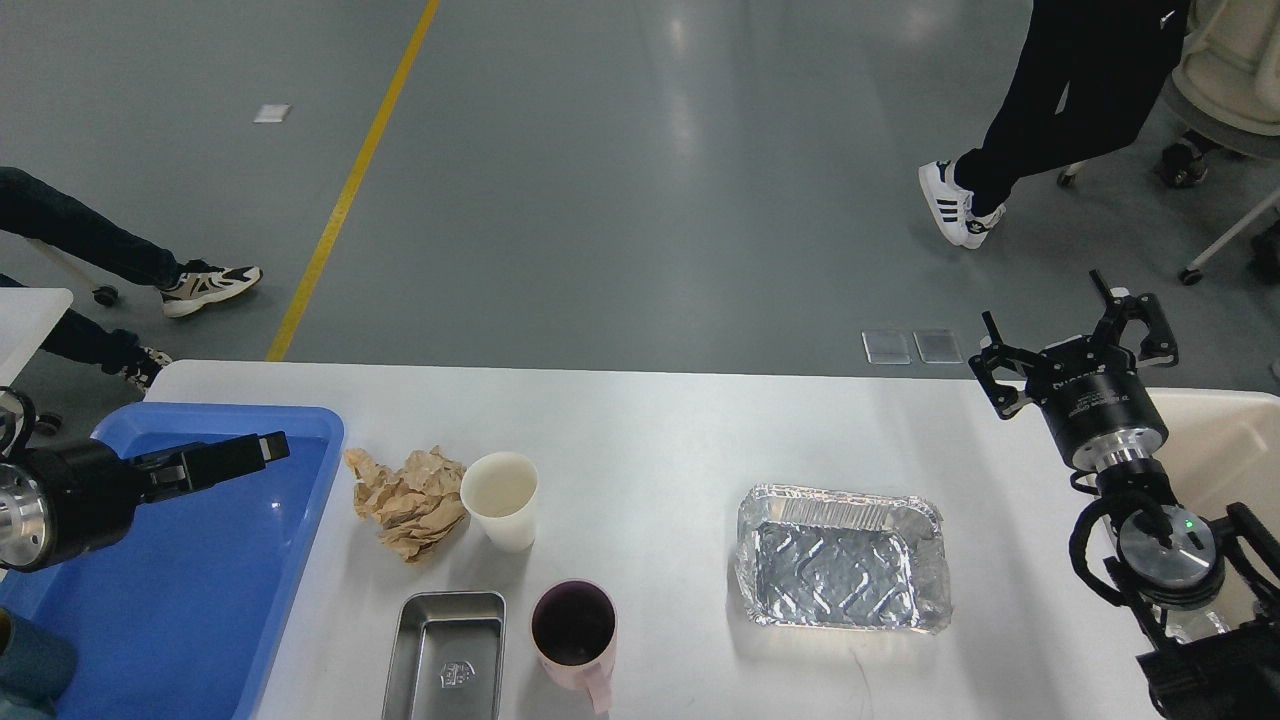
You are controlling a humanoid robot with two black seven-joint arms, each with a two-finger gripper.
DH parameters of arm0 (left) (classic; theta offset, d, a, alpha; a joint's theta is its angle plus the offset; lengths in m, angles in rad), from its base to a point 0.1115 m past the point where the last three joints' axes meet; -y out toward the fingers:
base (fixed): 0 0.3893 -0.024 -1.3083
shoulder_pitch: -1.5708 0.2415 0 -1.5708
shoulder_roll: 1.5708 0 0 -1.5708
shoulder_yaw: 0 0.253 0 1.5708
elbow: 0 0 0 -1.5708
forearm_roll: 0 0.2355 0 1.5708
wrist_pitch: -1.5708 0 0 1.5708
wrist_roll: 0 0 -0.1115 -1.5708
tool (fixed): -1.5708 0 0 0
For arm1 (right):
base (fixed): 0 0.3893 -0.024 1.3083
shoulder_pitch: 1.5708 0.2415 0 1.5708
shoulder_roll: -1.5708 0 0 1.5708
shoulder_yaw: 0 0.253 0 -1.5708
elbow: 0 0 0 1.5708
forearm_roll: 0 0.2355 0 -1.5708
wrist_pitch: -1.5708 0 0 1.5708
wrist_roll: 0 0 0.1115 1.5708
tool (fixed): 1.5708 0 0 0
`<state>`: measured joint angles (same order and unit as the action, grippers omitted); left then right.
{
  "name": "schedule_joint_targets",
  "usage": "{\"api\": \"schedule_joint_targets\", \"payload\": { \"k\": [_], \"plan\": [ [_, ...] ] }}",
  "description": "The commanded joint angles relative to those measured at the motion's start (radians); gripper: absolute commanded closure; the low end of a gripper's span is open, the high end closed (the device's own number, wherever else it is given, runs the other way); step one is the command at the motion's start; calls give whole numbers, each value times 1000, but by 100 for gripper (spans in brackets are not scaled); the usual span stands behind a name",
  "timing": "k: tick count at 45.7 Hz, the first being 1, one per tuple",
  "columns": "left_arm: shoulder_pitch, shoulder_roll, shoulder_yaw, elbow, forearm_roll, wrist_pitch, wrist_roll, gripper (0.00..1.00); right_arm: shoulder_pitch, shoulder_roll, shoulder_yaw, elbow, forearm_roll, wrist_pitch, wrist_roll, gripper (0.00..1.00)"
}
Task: Tidy desktop
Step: 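Reach the left gripper toward the pink mug and grasp it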
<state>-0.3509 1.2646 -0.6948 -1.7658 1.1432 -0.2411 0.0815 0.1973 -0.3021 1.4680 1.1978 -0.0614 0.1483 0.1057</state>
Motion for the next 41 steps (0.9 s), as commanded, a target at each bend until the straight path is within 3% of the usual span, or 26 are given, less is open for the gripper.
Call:
{"api": "schedule_joint_targets", "payload": {
  "k": [1, 8, 13, 20, 23, 41],
  "plan": [
    [-11, -54, 1, 0, 0, -23, 1, 3, -4, 0, 0, -1, 0, 0, 0, 0],
    [-42, -157, 3, 2, 6, -66, 14, 3, -4, 0, 0, 0, 0, 0, 0, 0],
    [-79, -287, 12, 3, 16, -171, 35, 3, -6, 1, 0, 0, 0, 0, 0, 0],
    [-129, -431, 99, 17, 101, -210, 161, 3, -7, -3, 3, 0, 0, 0, 0, 0],
    [-161, -478, 150, 38, 115, -215, 191, 3, -12, -9, 5, 0, 0, 0, 0, 0],
    [-261, -570, 334, 152, 122, -208, 178, 5, -15, -11, 9, -1, 0, 10, 0, 0]
  ]
}}
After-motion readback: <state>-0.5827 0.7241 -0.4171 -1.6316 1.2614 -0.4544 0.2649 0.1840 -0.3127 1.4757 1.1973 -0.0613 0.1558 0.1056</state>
